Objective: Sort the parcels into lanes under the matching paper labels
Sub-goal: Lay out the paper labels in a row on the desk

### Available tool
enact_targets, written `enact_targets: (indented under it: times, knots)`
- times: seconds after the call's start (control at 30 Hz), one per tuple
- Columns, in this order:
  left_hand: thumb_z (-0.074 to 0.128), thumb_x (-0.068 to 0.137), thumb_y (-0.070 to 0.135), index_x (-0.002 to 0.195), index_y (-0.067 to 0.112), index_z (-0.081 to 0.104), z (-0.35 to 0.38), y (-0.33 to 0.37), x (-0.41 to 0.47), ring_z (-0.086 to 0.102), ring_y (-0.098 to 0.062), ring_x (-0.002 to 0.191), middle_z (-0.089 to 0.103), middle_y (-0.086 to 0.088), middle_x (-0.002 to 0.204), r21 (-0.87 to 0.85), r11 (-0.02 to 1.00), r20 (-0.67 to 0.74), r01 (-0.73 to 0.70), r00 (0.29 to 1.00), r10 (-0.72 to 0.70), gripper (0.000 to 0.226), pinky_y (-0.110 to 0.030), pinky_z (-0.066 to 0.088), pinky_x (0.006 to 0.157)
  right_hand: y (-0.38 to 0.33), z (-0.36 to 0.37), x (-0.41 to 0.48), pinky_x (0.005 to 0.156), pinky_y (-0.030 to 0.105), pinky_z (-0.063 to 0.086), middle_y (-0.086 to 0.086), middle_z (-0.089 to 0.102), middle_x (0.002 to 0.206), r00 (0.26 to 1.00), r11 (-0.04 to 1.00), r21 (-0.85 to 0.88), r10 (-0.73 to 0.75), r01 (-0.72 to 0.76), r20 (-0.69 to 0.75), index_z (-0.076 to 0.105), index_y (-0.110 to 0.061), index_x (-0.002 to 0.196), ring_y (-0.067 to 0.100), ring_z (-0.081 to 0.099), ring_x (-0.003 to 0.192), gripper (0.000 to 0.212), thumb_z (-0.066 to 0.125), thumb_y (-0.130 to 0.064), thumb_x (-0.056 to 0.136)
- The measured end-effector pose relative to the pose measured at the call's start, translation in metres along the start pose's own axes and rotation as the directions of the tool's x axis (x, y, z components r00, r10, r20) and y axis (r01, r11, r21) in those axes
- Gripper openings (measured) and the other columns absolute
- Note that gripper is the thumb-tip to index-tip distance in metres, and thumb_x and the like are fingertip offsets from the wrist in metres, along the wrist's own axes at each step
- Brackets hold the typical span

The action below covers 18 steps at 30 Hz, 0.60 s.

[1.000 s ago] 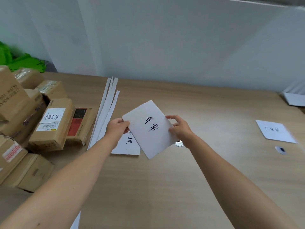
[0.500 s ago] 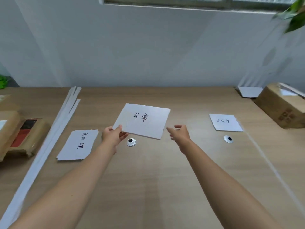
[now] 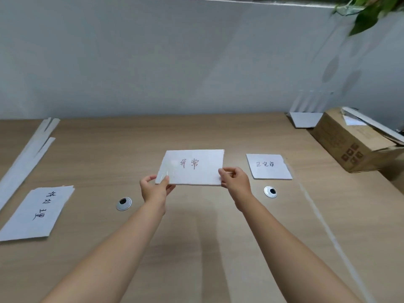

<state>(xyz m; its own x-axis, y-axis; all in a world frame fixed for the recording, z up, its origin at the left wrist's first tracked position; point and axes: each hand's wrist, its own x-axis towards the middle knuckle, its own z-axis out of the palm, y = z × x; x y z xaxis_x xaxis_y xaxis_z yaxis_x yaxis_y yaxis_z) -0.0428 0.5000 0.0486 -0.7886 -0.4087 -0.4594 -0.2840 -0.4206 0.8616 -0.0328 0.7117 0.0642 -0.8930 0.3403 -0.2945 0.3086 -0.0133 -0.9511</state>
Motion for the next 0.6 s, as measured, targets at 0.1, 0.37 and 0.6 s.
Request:
enact_targets:
  times: [0.1,0.37,0.6]
  knots:
    - [0.069,0.087,-0.004,0.12,0.01,0.046,0.013,-0.023,0.026,0.072,-0.026,0.08,0.066,-0.011,0.105,0.018,0.999,-0.039,0.033,0.999,-0.032,0.042,-0.025,0.056,0.069,0.022,0.0,0.032,0.081,0.029,0.055,0.001,0.067,0.089,1.0,0.995,-0.097,0.002,-0.003,-0.012,0.064,-0.006,0.116,0.015,0.066,0.08,0.026,0.067,-0.012,0.091]
    - [0.069,0.089,0.004,0.104,-0.002,0.067,0.028,-0.084,0.107,0.067,-0.018,0.081,0.07,-0.012,0.099,0.171,0.981,-0.117,0.096,0.99,-0.076,0.016,-0.031,0.053,0.087,0.078,0.007,0.12,0.076,0.024,0.047,0.004,0.068,0.095,0.997,0.965,-0.254,0.049,-0.06,-0.052,0.07,-0.01,0.114,0.017,0.063,0.087,0.027,0.064,-0.004,0.088]
    - [0.068,0.085,-0.001,0.097,0.009,0.074,0.036,-0.122,0.14,0.065,-0.012,0.082,0.07,-0.008,0.108,0.536,0.84,-0.044,-0.08,0.991,0.123,0.017,-0.011,0.05,0.08,0.119,0.013,0.176,0.065,0.022,0.047,0.003,0.063,0.092,0.989,0.934,-0.329,0.114,-0.14,-0.097,0.063,-0.01,0.106,0.019,0.061,0.079,0.021,0.067,-0.004,0.086]
